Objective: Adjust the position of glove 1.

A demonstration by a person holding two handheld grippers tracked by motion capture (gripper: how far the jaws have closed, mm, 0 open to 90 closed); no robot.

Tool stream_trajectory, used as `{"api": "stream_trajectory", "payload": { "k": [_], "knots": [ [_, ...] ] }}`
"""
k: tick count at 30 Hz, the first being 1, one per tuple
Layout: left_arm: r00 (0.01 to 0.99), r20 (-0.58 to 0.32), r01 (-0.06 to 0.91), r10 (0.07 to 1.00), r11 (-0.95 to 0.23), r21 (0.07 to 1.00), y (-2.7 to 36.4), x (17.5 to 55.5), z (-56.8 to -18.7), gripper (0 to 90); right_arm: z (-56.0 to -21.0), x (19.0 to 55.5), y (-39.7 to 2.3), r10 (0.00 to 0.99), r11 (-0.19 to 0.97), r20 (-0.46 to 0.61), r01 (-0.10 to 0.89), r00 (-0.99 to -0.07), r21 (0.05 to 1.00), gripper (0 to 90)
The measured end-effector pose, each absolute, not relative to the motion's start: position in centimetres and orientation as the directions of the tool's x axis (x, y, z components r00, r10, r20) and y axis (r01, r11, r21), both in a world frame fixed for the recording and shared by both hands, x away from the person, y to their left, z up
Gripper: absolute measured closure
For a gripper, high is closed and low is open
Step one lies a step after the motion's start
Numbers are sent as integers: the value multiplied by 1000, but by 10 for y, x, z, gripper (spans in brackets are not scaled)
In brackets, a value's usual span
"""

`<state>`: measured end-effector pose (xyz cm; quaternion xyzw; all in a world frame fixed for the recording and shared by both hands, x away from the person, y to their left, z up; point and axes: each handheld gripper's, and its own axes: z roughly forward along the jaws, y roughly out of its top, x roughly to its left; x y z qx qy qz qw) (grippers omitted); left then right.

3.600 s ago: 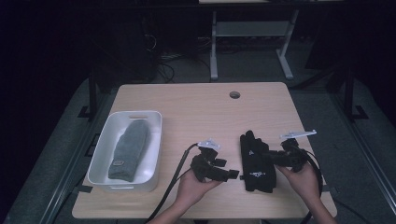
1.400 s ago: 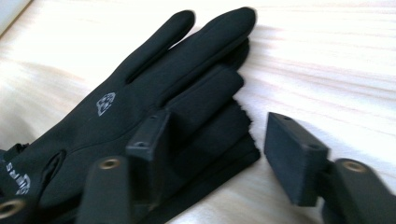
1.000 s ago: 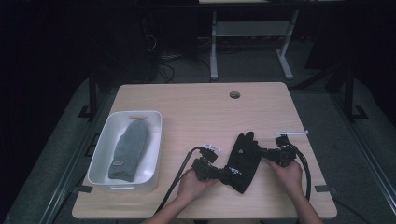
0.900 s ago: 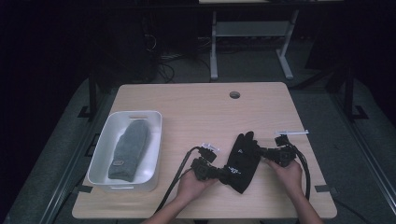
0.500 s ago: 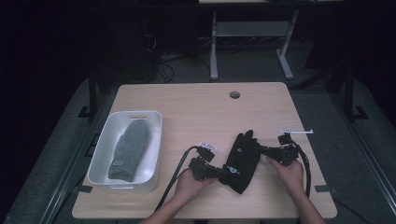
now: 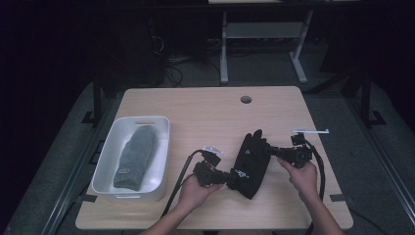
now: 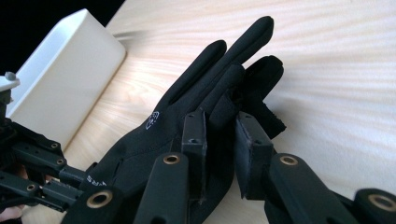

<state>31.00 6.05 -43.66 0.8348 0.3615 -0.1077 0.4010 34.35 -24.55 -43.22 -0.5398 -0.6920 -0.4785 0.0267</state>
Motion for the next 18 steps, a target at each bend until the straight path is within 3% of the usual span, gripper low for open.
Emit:
{"api": "stream_trajectory", "payload": {
  "k": [18],
  "knots": [
    [727, -451, 669, 518, -387, 635, 76, 310, -406, 812, -398, 354, -234, 690, -47, 570, 757, -447, 651, 757]
  ]
}}
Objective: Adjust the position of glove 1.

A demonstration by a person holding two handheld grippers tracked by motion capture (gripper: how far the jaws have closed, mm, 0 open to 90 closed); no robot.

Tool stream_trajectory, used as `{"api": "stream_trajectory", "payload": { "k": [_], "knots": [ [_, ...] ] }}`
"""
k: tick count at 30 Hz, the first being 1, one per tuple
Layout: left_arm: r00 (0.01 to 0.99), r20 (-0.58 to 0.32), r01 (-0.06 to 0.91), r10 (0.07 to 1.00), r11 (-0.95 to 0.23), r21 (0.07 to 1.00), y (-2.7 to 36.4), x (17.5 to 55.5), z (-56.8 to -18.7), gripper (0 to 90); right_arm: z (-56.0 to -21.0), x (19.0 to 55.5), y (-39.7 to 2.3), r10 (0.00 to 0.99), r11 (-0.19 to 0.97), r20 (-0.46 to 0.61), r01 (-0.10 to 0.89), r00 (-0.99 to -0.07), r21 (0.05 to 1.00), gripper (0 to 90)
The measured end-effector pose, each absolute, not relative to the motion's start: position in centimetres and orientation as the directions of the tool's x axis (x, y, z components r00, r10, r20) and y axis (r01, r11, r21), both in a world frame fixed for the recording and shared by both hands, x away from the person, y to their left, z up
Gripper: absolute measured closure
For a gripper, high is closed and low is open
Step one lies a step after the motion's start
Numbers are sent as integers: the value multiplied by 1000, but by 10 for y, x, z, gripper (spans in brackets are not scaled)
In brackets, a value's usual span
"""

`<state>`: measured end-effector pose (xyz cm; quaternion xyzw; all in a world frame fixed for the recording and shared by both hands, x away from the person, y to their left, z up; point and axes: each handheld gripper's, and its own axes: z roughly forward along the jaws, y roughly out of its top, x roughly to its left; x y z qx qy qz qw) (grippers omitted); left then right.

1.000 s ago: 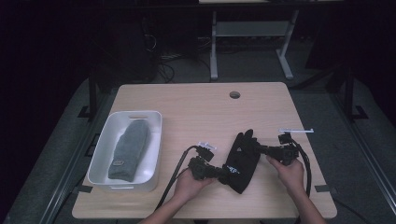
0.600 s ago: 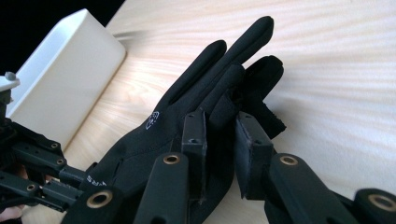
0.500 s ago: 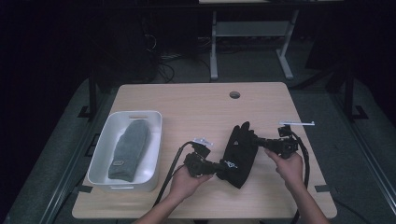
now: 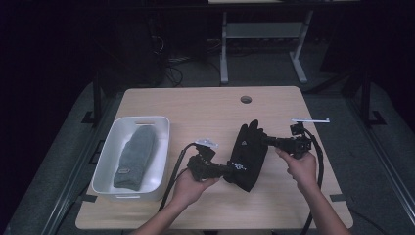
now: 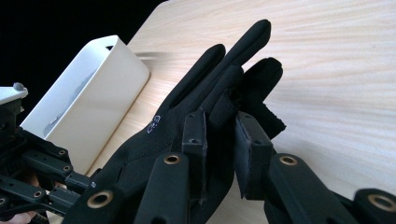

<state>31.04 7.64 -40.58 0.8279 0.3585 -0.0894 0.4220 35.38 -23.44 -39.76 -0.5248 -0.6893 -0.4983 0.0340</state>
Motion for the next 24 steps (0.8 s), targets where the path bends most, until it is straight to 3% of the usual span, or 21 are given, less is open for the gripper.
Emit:
{"api": "stream_trajectory", "payload": {
  "k": [24],
  "knots": [
    [722, -434, 659, 538, -344, 669, 114, 306, -379, 813, -366, 369, -194, 655, -2, 562, 743, -505, 670, 757]
  ]
}}
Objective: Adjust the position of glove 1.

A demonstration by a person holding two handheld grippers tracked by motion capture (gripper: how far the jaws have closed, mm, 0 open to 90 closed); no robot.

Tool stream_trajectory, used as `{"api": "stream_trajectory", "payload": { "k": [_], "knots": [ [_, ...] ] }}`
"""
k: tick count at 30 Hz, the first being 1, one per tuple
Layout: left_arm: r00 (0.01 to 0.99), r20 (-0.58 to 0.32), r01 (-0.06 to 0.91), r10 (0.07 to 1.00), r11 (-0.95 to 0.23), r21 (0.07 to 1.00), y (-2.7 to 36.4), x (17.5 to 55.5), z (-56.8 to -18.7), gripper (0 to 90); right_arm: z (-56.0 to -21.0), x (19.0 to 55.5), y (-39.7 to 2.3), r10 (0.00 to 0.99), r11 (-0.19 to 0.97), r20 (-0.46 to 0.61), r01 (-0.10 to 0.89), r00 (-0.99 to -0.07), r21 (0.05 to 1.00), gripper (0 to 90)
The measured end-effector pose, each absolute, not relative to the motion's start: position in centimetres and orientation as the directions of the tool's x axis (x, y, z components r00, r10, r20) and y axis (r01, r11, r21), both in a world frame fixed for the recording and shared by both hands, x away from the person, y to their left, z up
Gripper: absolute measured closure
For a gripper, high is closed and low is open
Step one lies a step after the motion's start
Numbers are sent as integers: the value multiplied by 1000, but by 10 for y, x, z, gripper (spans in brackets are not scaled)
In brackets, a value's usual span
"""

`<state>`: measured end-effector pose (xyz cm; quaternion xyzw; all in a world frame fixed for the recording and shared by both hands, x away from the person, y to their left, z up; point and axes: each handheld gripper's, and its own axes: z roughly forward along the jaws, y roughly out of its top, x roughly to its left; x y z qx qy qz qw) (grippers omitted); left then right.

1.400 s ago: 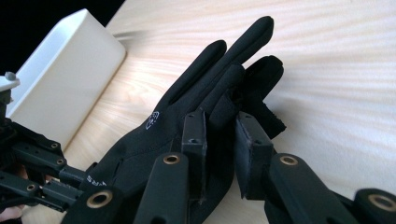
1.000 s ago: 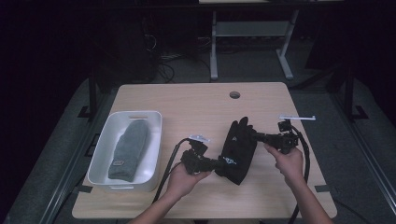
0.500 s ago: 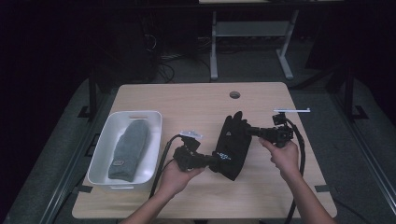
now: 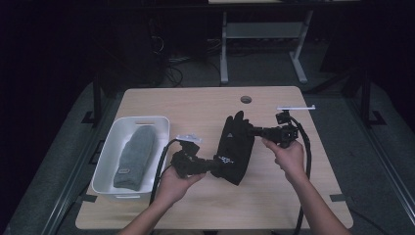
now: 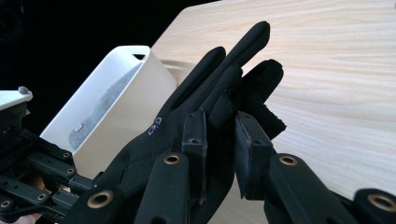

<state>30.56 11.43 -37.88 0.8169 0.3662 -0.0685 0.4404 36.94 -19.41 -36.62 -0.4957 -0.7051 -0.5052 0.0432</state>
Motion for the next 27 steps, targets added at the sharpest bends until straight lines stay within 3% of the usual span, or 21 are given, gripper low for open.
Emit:
{"api": "stream_trajectory", "payload": {
  "k": [27],
  "knots": [
    [701, -399, 648, 591, -294, 703, 167, 304, -353, 813, -340, 389, -143, 575, 7, 591, 726, -565, 687, 758]
  ]
}}
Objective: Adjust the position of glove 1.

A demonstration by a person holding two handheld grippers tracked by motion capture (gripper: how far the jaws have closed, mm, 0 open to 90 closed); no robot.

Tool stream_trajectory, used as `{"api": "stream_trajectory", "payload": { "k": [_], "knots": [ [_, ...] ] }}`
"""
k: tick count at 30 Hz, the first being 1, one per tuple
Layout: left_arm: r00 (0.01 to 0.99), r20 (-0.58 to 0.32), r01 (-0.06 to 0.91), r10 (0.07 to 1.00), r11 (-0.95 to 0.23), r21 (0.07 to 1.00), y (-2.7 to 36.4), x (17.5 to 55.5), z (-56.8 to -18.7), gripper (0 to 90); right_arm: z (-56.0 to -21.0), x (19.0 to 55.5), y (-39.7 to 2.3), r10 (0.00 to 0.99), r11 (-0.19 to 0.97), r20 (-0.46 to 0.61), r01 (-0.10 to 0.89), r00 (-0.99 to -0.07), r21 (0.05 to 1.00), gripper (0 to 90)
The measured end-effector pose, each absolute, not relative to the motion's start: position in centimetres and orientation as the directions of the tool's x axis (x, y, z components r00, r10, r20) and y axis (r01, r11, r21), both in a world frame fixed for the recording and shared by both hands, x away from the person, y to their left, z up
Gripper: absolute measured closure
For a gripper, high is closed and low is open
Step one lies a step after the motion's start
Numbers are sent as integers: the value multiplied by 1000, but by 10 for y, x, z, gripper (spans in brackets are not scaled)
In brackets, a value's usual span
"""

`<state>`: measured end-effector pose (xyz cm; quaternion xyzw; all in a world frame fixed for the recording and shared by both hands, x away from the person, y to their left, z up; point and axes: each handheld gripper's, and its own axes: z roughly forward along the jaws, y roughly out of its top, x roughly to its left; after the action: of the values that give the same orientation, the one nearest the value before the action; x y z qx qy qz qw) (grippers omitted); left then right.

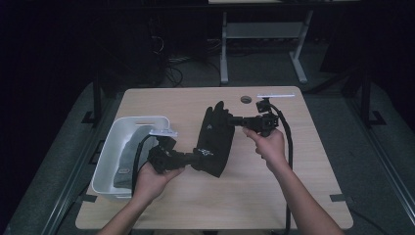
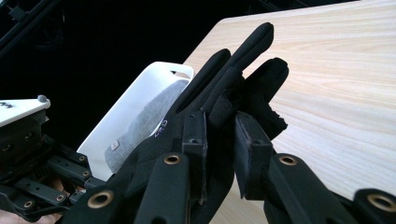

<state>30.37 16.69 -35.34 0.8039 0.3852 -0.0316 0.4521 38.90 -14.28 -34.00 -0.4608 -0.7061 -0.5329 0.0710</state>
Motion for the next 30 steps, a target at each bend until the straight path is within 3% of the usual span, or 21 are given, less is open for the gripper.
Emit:
{"api": "stream_trajectory", "payload": {
  "k": [30],
  "knots": [
    [656, -388, 654, 647, -232, 720, 221, 300, -333, 813, -316, 407, -83, 535, 74, 574, 712, -620, 699, 758]
  ]
}}
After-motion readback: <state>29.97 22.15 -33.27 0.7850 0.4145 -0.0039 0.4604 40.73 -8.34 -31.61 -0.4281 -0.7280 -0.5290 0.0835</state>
